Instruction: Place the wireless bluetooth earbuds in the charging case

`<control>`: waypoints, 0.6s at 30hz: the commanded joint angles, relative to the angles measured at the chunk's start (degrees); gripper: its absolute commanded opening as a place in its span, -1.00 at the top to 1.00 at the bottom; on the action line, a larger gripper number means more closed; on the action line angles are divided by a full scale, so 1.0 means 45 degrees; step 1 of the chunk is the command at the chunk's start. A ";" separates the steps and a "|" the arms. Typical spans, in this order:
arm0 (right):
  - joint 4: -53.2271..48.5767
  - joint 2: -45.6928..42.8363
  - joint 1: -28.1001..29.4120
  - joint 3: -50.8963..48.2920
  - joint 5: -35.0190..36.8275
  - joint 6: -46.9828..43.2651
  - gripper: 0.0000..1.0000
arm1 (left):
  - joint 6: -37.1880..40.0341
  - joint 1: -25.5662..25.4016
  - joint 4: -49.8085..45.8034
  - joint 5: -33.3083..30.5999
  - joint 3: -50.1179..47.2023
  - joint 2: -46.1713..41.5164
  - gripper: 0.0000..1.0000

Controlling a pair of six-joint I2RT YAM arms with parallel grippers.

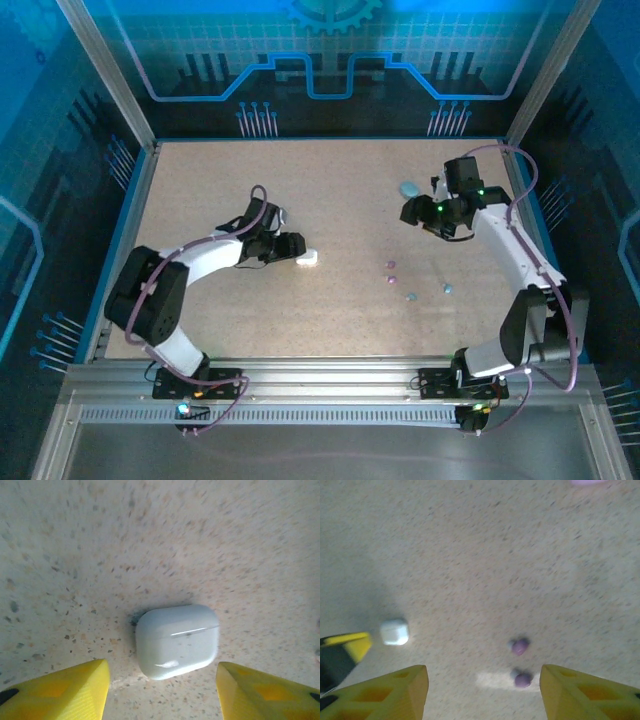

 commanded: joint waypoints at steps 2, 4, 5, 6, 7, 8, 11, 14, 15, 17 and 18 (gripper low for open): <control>0.0749 0.1538 -0.1077 0.1187 0.1344 -0.0948 -0.24 | 0.0488 0.0100 0.0072 -0.0496 -0.0279 -0.2064 -0.20; 0.0962 0.2506 -0.1494 0.1925 0.1184 -0.1008 -0.23 | 0.0623 0.0099 0.0242 -0.0431 -0.0315 -0.2891 -0.20; 0.1174 0.3048 -0.1700 0.2270 0.0971 -0.1108 -0.21 | 0.0680 0.0107 0.0461 -0.0393 -0.0405 -0.3363 -0.20; 0.1286 0.3609 -0.1859 0.2666 0.0771 -0.1158 -0.19 | 0.0713 0.0097 0.0800 -0.0387 -0.0543 -0.3840 -0.20; 0.1257 0.4137 -0.1926 0.3117 0.0492 -0.1247 -0.17 | 0.0749 0.0095 0.1190 -0.0400 -0.0731 -0.4303 -0.20; 0.1267 0.4557 -0.1984 0.3505 0.0369 -0.1373 -0.17 | 0.0760 0.0088 0.1521 -0.0438 -0.0897 -0.4655 -0.19; 0.0926 0.6269 -0.2033 0.5014 0.0618 -0.1638 -0.17 | 0.0760 0.0087 0.2608 -0.0433 -0.1461 -0.5545 -0.19; 0.0174 0.8026 -0.2125 0.6913 0.0723 -0.1809 -0.16 | 0.0664 0.0080 0.3199 -0.0355 -0.1785 -0.6126 -0.20; 0.0083 0.8593 -0.2125 0.7494 0.0472 -0.2013 -0.16 | 0.0682 0.0080 0.3225 -0.0331 -0.1846 -0.6312 -0.20; -0.0402 0.9526 -0.2125 0.8644 0.0589 -0.2201 -0.17 | 0.0818 0.0082 0.3175 -0.0379 -0.1889 -0.6577 -0.20; -0.0495 0.9892 -0.2138 0.9021 0.0735 -0.2303 -0.17 | 0.0918 0.0080 0.3066 -0.0420 -0.1917 -0.6719 -0.21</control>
